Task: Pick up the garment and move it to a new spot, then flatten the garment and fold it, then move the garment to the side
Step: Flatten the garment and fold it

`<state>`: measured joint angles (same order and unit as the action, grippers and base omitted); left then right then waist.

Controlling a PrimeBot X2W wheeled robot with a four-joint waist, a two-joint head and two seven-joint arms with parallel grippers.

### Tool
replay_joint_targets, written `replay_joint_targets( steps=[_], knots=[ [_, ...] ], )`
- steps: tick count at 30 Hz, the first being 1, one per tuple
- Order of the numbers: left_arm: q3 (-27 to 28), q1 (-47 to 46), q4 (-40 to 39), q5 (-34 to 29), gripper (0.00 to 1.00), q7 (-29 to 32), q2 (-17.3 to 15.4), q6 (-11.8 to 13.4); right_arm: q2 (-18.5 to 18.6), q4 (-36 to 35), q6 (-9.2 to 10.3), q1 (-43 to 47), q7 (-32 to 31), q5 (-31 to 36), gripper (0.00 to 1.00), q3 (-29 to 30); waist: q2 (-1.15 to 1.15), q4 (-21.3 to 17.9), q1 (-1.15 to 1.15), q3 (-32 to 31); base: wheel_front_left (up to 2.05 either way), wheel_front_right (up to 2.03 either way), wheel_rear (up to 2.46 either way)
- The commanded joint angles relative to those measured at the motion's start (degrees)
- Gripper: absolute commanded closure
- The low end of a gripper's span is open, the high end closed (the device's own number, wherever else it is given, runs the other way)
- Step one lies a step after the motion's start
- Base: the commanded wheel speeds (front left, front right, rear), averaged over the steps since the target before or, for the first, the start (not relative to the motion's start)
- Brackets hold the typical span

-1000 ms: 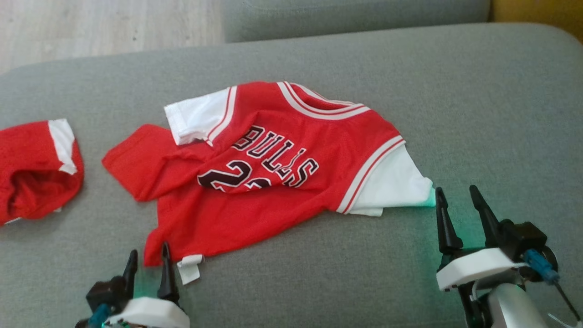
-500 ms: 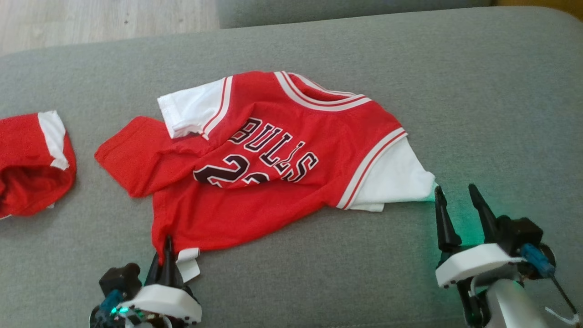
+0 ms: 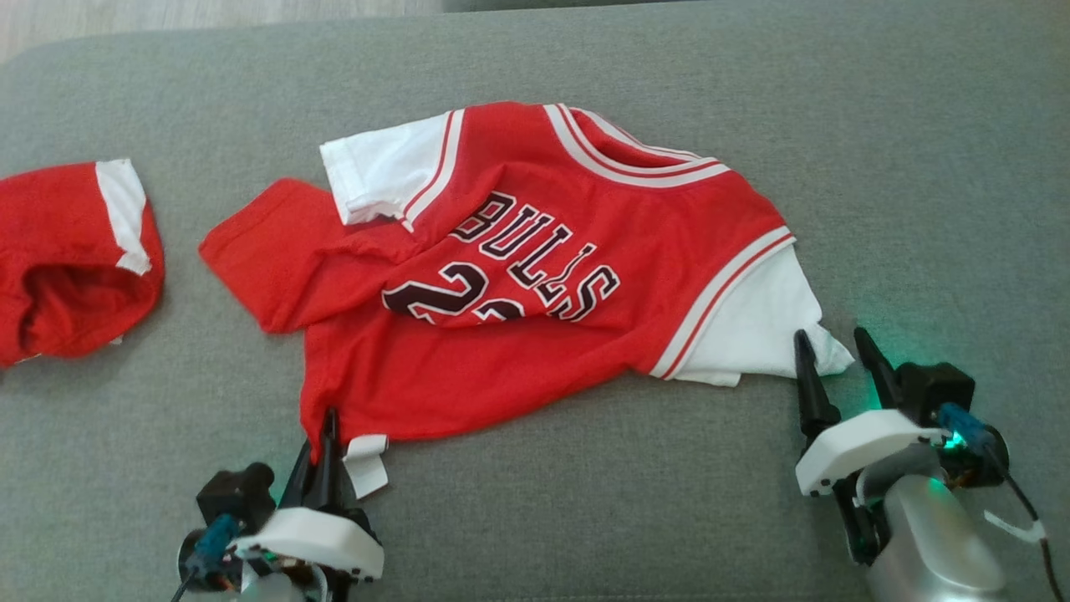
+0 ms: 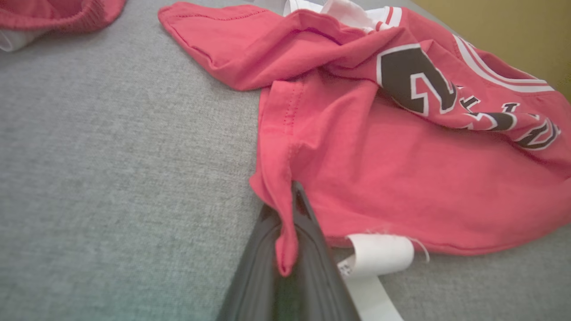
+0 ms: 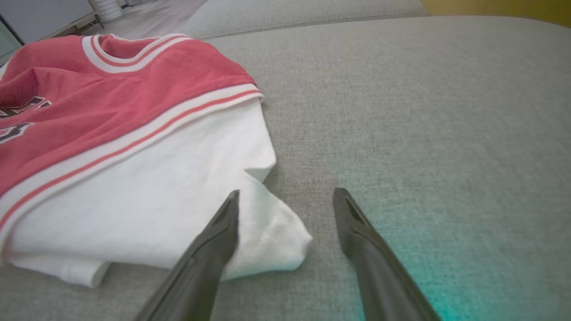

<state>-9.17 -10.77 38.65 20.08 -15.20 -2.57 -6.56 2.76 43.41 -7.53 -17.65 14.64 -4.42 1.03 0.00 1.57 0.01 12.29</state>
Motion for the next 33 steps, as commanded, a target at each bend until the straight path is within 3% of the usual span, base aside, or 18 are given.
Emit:
replay_joint_targets(
  steps=[1,6,9,16,23,28,33],
  knots=[
    [1.4,-0.9,0.0,-0.5,1.0,0.2,-0.3,0.1,0.1,-1.0,0.04,-1.4,0.4,0.3,0.0,-1.4,0.0,0.1,-0.01,0.1,0.0,0.0,0.0],
    [1.4,-0.7,-0.6,-0.7,1.0,0.2,-0.3,-0.1,0.1,2.0,0.04,0.1,0.4,0.5,0.0,-2.8,0.0,0.1,-0.01,0.2,0.0,0.0,0.0],
    [1.5,-0.5,-0.8,-0.8,1.0,0.2,-0.3,-0.1,0.1,3.4,0.04,1.8,0.4,-0.3,1.0,-4.9,0.0,-0.3,-0.01,0.1,0.0,0.0,0.0],
    [2.5,-0.8,-3.0,-0.9,1.0,0.2,-0.3,-0.2,0.1,-1.6,0.04,2.9,0.4,-6.3,1.0,-6.5,0.0,-0.9,-0.01,-0.9,0.0,0.0,0.0],
    [4.4,-5.1,-12.0,-3.7,1.0,0.2,-0.7,-0.7,0.1,-15.4,0.04,-0.6,0.4,-23.1,1.0,-8.7,0.0,-0.7,-0.01,-5.9,0.0,0.0,0.0],
    [2.7,-12.8,-19.3,-4.4,1.0,0.2,-5.0,-0.9,0.2,-21.8,0.04,-6.7,0.4,-34.3,1.0,-9.2,0.0,-1.0,-0.01,-11.4,0.0,0.0,0.0],
    [0.4,-23.0,-23.6,-2.0,1.0,0.2,-10.6,-0.9,2.6,-26.6,0.04,-14.6,0.3,-43.6,1.0,-10.4,0.0,-1.4,-0.01,-14.7,0.0,0.0,0.0]
  ],
)
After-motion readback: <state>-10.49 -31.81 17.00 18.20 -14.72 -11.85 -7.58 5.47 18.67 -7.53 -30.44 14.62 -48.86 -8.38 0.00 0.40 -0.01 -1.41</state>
